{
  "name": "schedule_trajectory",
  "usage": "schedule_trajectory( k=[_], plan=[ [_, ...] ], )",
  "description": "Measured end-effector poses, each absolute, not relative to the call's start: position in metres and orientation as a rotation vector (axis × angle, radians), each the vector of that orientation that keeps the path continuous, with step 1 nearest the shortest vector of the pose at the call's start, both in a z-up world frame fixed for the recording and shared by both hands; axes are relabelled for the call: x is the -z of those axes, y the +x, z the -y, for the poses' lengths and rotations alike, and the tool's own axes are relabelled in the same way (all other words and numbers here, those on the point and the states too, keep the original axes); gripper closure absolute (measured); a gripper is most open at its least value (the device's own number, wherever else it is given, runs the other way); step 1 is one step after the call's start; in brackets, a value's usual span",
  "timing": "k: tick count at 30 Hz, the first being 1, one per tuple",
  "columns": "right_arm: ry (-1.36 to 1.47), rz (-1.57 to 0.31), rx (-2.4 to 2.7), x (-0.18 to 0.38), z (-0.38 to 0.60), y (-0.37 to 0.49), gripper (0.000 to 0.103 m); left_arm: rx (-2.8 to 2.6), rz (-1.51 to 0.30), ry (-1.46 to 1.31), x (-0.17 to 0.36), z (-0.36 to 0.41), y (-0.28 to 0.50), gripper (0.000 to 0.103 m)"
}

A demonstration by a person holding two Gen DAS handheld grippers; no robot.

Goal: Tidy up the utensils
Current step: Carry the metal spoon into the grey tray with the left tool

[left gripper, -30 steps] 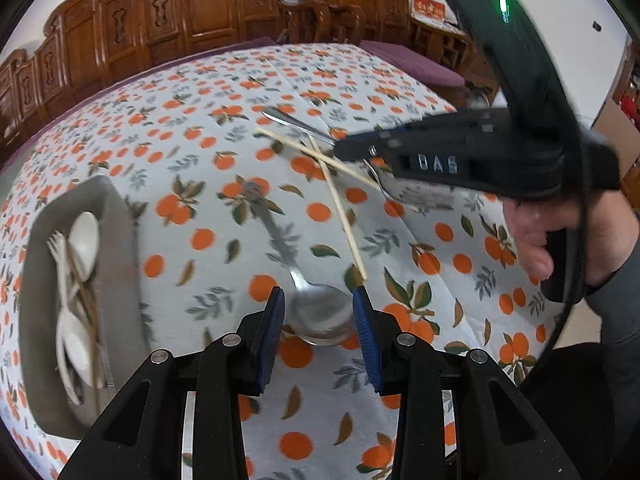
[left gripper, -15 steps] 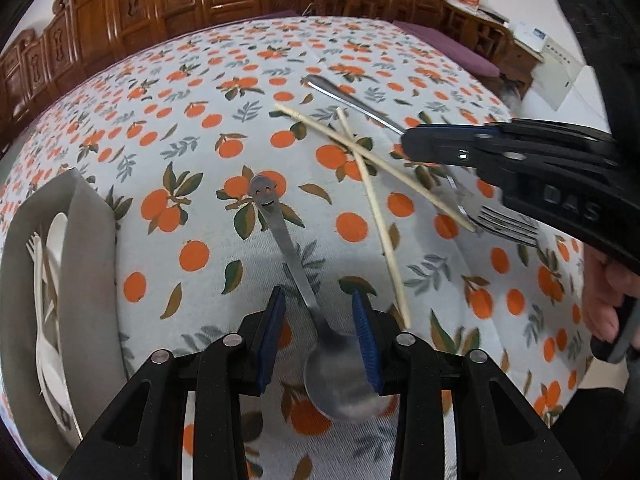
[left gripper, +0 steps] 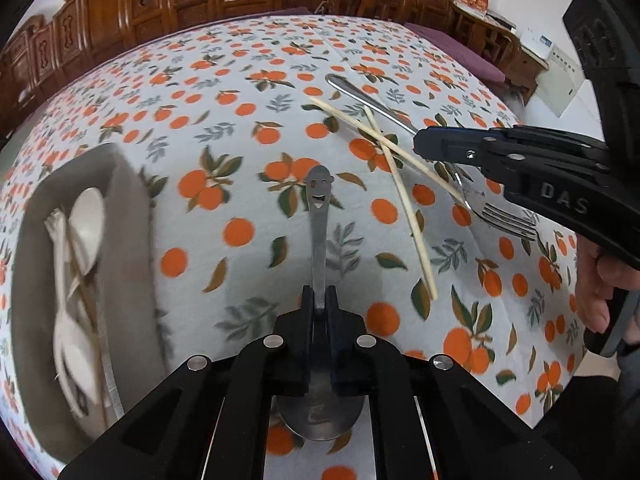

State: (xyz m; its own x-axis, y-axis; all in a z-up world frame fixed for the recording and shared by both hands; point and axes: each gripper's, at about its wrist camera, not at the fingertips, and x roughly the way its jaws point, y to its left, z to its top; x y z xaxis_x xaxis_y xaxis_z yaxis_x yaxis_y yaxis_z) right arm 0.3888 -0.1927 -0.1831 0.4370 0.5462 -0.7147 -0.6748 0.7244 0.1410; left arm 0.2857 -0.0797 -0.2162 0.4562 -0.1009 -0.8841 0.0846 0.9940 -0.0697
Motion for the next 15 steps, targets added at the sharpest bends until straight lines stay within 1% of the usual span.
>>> schedule_trajectory(
  k=[15],
  plan=[
    [-0.183, -0.780, -0.810, 0.168, 0.151, 0.342, 0.094, 0.074, -0.947, -0.055, 0.149, 0.021, 0.247, 0.098]
  ],
)
